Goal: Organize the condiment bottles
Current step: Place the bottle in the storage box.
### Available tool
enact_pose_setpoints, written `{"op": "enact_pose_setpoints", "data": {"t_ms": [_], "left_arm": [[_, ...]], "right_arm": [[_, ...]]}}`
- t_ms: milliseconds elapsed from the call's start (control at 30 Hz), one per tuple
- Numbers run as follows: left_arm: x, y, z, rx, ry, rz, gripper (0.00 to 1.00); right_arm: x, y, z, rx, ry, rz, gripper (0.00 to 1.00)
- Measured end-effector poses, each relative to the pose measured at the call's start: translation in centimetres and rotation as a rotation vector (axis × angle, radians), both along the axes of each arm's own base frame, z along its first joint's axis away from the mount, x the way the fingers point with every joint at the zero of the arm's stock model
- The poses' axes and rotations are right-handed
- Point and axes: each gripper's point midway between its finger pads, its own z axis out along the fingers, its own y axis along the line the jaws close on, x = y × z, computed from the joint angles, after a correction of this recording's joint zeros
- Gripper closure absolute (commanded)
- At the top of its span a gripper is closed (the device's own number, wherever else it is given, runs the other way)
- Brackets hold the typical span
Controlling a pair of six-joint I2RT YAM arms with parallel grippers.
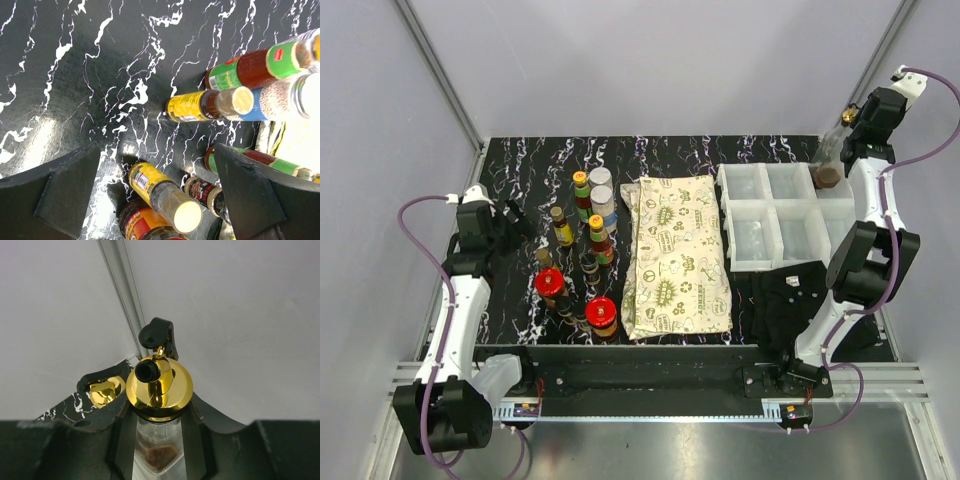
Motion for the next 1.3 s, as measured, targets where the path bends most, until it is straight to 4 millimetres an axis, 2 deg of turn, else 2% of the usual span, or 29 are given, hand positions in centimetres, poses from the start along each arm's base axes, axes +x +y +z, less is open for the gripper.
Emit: {"op": "enact_pose_setpoints", "data": {"t_ms": [267, 700, 1000, 1067, 1133, 1167, 1200, 1300], "left_arm": [[0.0, 0.0, 2.1, 0.01, -0.08, 0.001, 0.01], [0.0, 0.3, 2.4, 0.02, -0.091, 0.009, 0.01], [0.2, 0.3, 2.0, 0.018, -0.078, 0.009, 0.01], [0.2, 0.3, 2.0, 0.018, -0.078, 0.01, 0.01], [0.1, 0.3, 2.1, 0.018, -0.081, 0.01, 0.01], [0.1, 0.3, 2.1, 0.018, -0.084, 0.01, 0.01], [0.1, 0.3, 2.2, 0.019, -0.086, 0.011, 0.01], [0.0, 0.3, 2.6, 0.02, -0.099, 0.011, 0.01]], "right_arm": [[1.2, 0.1, -2.0, -0.025, 0.039, 0.041, 1.0], [1.4, 0.3, -2.7, -0.087, 0.096, 0.09, 1.0], [0.7, 0.5, -6.7, -0.074, 0.19, 0.1, 1.0], [0.7, 0.5, -7.0, -0.07, 0.192, 0.1, 0.96], [0.8, 0.5, -7.2, -0.065, 0.193, 0.099, 0.85], [0.8, 0.6, -7.3, -0.062, 0.193, 0.099, 0.77], [0.8, 0.6, -7.4, -0.06, 0.194, 0.099, 0.62], [0.8, 0.6, -7.6, -0.051, 0.193, 0.098, 0.37]]}}
